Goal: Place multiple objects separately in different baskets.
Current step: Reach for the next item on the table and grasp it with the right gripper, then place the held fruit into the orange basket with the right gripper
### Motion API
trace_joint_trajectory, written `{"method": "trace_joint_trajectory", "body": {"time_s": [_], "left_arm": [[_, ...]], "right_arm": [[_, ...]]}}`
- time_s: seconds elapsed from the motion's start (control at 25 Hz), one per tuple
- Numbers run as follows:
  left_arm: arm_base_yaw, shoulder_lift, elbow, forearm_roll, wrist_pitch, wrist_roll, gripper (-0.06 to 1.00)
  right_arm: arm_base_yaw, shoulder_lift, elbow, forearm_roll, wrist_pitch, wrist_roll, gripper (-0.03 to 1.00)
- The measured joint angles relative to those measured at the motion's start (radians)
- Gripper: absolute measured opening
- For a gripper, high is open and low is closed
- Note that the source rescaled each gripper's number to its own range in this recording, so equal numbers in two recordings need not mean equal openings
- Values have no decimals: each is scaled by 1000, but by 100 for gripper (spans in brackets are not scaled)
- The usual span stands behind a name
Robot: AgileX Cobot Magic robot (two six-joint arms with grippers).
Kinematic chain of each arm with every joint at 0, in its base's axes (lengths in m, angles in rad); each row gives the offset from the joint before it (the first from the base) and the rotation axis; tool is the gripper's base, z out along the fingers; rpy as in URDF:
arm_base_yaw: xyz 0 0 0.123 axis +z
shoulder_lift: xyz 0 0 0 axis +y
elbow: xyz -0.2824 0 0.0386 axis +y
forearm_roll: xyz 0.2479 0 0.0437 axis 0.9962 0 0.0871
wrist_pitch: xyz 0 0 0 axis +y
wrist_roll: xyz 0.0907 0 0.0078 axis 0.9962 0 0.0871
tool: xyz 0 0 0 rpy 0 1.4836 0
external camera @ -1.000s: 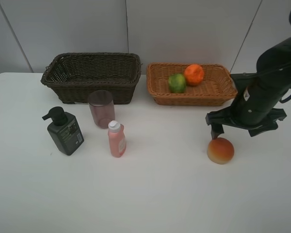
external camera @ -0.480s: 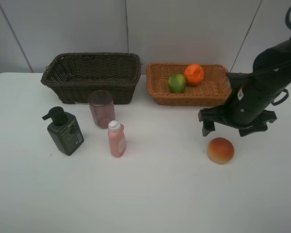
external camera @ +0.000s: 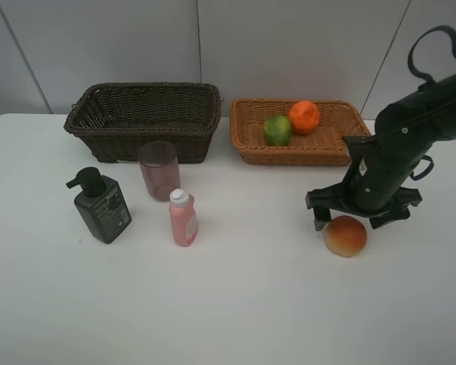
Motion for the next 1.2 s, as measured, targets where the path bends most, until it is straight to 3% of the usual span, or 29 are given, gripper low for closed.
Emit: {"method": "trace_joint_trajectory", "body": {"time_s": [0.44,0.48,0.56,0.68,1.2], "left_arm": [[0,0,0,0,0,0,98],[0,0,0,0,0,0,98],[0,0,0,0,0,0,98],[0,0,0,0,0,0,98],[0,0,0,0,0,0,98]], "right_arm": [[0,79,-1,-1,-2,0,89],[0,80,-1,-1,-2,0,83],[0,80,-1,-1,-3,0,61],[0,80,-1,-1,-3,0,0],[0,80,-13,-2,15,0,0]]}}
